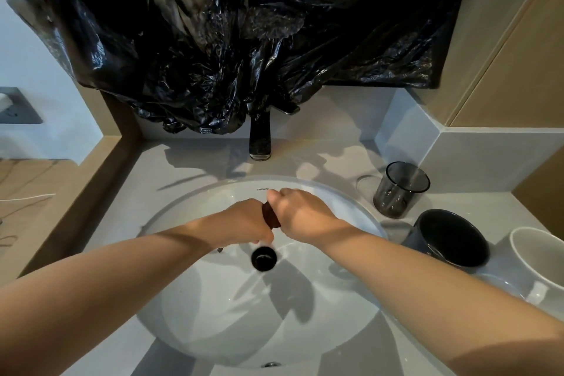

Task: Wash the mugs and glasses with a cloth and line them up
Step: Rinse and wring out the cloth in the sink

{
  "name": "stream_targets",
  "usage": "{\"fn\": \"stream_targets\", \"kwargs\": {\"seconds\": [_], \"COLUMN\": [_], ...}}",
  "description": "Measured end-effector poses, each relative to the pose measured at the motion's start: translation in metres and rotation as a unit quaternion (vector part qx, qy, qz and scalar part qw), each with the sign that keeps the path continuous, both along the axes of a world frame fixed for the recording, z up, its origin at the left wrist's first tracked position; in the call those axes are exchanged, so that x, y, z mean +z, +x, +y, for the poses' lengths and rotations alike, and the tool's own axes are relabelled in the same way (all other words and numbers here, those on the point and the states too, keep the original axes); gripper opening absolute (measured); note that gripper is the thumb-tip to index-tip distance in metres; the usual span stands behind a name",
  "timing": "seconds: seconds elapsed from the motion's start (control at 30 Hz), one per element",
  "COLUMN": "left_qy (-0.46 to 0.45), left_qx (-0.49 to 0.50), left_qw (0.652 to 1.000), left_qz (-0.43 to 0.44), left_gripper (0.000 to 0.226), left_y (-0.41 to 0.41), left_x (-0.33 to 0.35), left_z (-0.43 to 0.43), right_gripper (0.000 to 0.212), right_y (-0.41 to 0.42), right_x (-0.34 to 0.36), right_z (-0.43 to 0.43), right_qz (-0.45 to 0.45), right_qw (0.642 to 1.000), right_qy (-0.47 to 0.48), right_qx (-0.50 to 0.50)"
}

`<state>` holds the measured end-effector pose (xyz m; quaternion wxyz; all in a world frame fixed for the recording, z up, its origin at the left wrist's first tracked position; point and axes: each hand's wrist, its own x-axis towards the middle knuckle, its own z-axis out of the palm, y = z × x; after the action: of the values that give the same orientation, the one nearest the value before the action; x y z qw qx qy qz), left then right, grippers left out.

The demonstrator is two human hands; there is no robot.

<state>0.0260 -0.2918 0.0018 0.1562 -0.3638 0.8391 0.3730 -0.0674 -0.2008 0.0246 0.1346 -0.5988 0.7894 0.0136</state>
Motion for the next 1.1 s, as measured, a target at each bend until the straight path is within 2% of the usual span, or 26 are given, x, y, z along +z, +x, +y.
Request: {"fn": "stream_targets", "kwargs": {"seconds": [0.1, 0.17, 0.27, 0.37, 0.43, 0.57, 0.73, 0.87, 1.03, 1.1], "left_qy": [-0.103, -0.191, -0.325, -0.400, -0.425, -0.462, -0.466, -0.471, -0.529, -0.526], "left_qx": [-0.021, -0.051, -0.099, -0.129, -0.156, -0.191, -0.211, -0.214, -0.256, -0.261], "left_qw": [0.994, 0.980, 0.940, 0.907, 0.891, 0.866, 0.859, 0.856, 0.809, 0.809], "left_qz": [0.007, 0.008, 0.019, 0.034, 0.035, 0.021, 0.017, 0.019, 0.006, 0.002], "left_gripper": [0.014, 0.017, 0.033, 0.031, 0.028, 0.027, 0.028, 0.026, 0.023, 0.023], "left_y": [-0.003, -0.004, -0.008, -0.011, -0.014, -0.018, -0.020, -0.021, -0.013, -0.011], "left_x": [0.003, 0.009, 0.013, 0.010, 0.007, 0.000, 0.000, 0.002, 0.000, -0.001], "left_z": [0.000, -0.002, -0.004, -0.007, -0.008, -0.008, -0.007, -0.010, -0.014, -0.015], "right_gripper": [0.029, 0.025, 0.013, 0.008, 0.005, 0.016, 0.020, 0.018, 0.010, 0.009], "right_y": [0.003, 0.004, 0.003, 0.002, 0.001, 0.000, -0.001, -0.002, 0.004, 0.008], "right_x": [0.002, 0.003, 0.007, 0.009, 0.006, -0.003, -0.004, -0.005, -0.017, -0.021], "right_z": [-0.004, -0.006, -0.009, -0.008, -0.006, -0.002, -0.001, -0.005, -0.006, -0.005], "right_qz": [0.034, 0.014, -0.041, -0.086, -0.119, -0.179, -0.239, -0.283, -0.348, -0.373], "right_qw": [0.999, 0.997, 0.991, 0.985, 0.978, 0.963, 0.944, 0.925, 0.895, 0.881], "right_qy": [0.020, 0.008, -0.011, -0.017, -0.022, -0.024, -0.036, -0.043, -0.065, -0.077], "right_qx": [-0.026, -0.069, -0.123, -0.151, -0.170, -0.201, -0.226, -0.248, -0.272, -0.282]}}
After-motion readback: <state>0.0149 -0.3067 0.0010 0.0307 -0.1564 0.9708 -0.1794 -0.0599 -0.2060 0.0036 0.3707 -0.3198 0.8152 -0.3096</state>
